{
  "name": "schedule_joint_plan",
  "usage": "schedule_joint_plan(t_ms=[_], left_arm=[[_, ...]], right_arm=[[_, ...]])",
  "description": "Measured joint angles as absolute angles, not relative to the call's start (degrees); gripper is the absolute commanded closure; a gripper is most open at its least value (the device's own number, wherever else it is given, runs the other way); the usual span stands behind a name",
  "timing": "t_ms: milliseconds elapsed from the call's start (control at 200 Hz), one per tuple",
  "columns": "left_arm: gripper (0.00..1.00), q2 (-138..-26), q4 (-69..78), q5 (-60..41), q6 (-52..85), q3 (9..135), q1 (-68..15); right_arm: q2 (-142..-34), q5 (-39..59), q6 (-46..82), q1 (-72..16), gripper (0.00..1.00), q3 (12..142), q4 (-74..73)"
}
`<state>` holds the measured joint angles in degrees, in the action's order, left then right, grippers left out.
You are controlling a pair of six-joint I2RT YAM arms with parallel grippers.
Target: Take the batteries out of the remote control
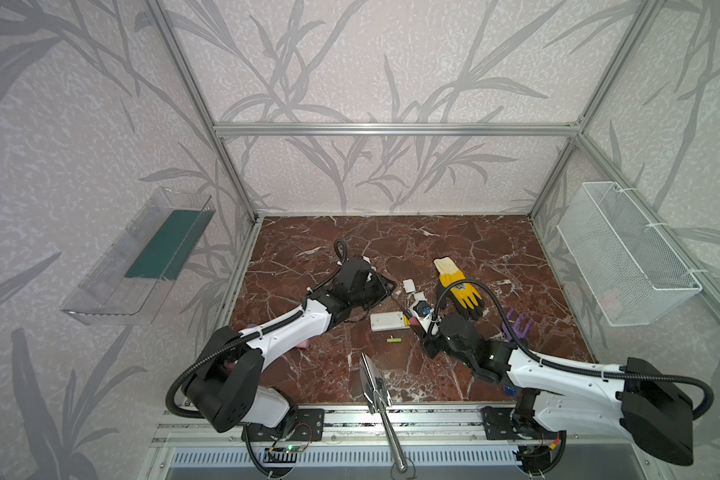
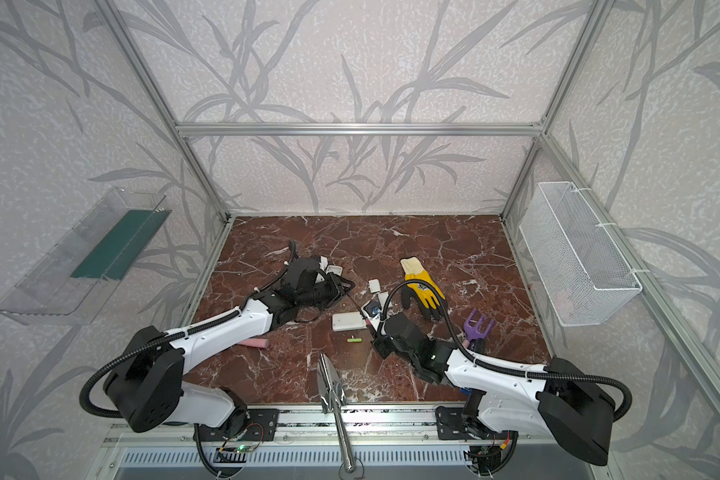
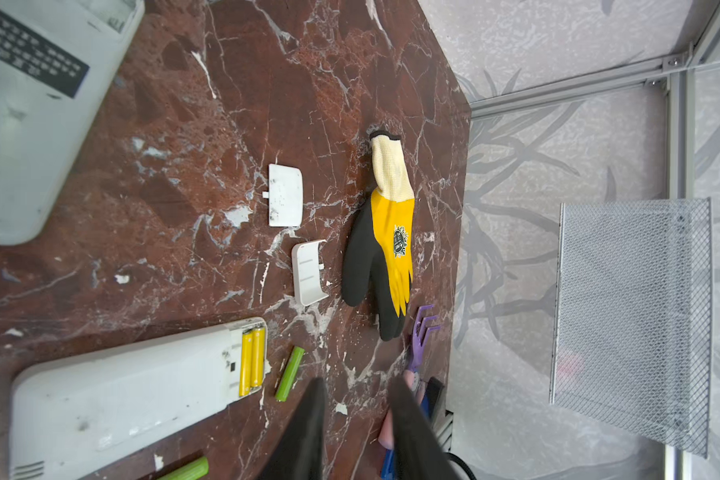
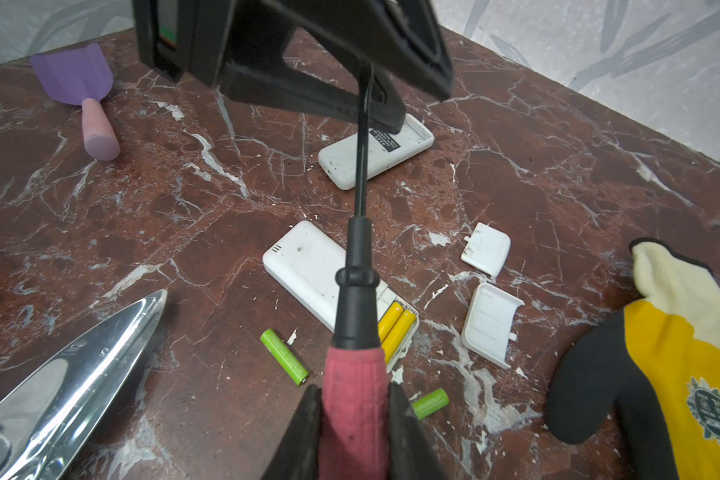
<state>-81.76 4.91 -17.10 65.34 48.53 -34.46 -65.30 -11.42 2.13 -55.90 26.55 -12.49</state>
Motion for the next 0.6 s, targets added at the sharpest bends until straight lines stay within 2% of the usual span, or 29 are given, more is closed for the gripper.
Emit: schedule_joint_plan(t_ms=[115,260,440,600], left_arm=[[0.17,-80.2,4.9,-17.1,64.7,47.7,-33.0],[0.01,-77.0,3.8,-16.4,62.5,47.1,-31.1],[0.00,-73.2,0.9,-14.3,55.7,46.8,-29.9],[0.01,-72.0,-1.9,-12.4,43.7,46.8,-29.9]], right_arm=[[-64.5,-11.5,1.6,-55.9,1.00,26.5,-10.3],[-63.6,-11.6,1.6,-55.9,1.00,26.5,-8.0],[-62.5,-11.5,1.9,-55.9,1.00,26.5,-5.7],[-62.1,-10.7,4.0,-55.7,1.00,27.6,-0.3]])
